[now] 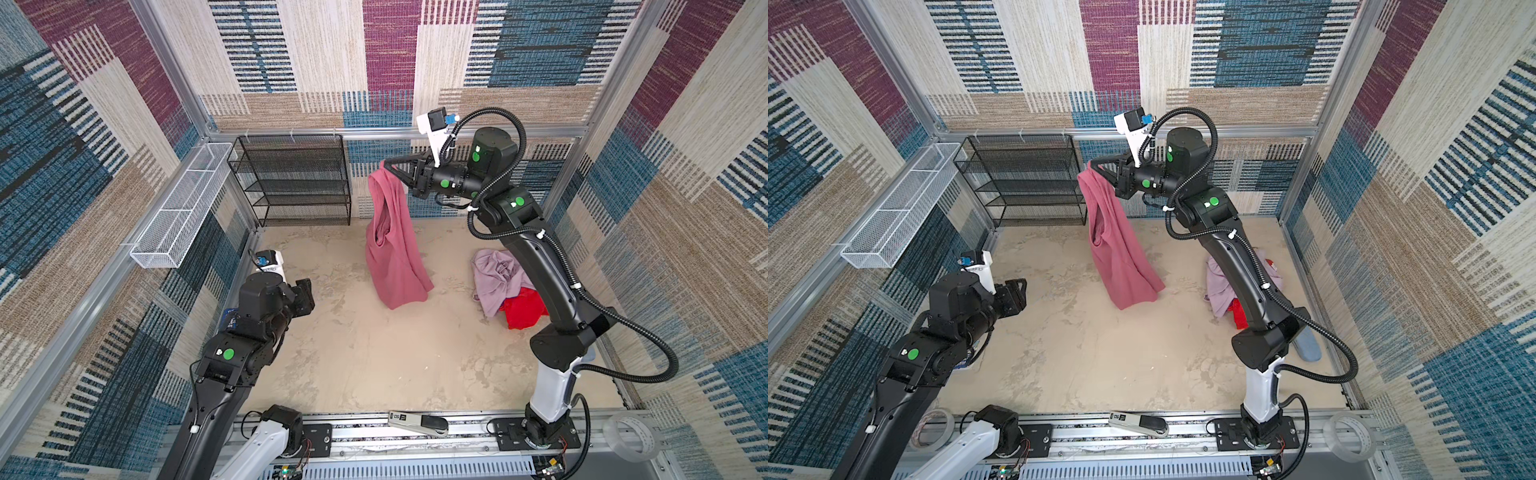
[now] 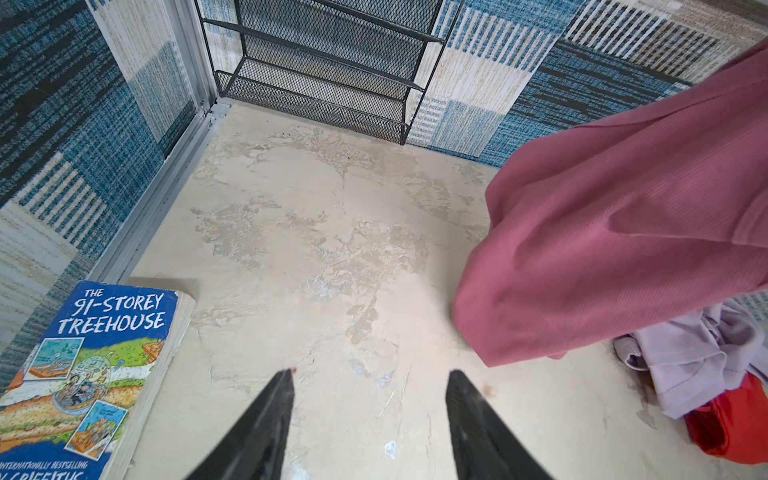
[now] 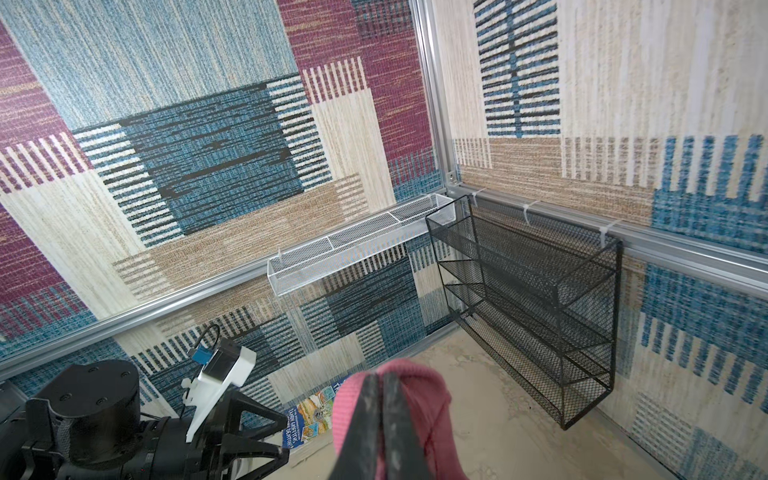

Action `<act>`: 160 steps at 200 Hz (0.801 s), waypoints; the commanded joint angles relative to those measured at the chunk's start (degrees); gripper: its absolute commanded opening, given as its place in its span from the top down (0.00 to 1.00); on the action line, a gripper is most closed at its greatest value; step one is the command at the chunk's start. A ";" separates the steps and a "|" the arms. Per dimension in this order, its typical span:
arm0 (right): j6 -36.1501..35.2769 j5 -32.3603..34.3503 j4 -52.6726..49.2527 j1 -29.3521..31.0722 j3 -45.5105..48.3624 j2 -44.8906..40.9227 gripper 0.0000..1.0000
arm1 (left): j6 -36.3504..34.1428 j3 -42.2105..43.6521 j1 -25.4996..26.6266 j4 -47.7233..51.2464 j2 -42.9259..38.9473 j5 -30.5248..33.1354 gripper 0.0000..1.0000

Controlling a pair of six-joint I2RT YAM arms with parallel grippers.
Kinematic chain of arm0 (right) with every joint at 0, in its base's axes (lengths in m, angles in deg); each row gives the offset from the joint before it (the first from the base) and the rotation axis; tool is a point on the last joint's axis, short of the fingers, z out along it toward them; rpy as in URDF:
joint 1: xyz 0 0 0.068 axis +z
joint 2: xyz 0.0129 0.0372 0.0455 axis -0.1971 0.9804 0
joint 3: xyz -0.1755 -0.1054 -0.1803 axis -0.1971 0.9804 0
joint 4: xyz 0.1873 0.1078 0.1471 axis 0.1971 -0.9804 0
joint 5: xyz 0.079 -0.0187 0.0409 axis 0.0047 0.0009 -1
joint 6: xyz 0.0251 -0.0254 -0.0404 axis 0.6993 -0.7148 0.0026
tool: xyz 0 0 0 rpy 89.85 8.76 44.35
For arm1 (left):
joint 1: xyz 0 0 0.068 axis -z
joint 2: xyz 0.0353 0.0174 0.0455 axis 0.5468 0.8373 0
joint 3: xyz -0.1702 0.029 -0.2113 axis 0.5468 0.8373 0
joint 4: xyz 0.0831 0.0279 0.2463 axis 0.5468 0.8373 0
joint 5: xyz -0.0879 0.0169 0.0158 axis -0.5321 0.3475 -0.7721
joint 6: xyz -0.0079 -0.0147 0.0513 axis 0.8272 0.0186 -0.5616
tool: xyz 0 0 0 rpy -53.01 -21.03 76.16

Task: Pick out a specific cloth from the pile
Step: 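Carry the dark pink shirt toward the left gripper and lower it to the floor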

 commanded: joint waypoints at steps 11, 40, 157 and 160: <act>-0.08 -0.58 2.47 2.22 -0.50 1.64 1.00 | -1.79 -0.60 0.00 1.69 -0.82 1.36 0.38; -0.42 0.12 2.67 4.59 -0.36 3.97 1.00 | -2.05 -1.21 -0.05 2.57 -1.01 1.59 0.38; 2.73 0.65 5.90 11.49 -6.00 18.91 1.00 | -2.22 -0.97 -0.05 5.07 -2.45 1.09 0.38; 3.00 0.50 6.17 11.58 -6.17 19.33 1.00 | -2.21 -1.01 -0.03 5.20 -2.62 1.09 0.38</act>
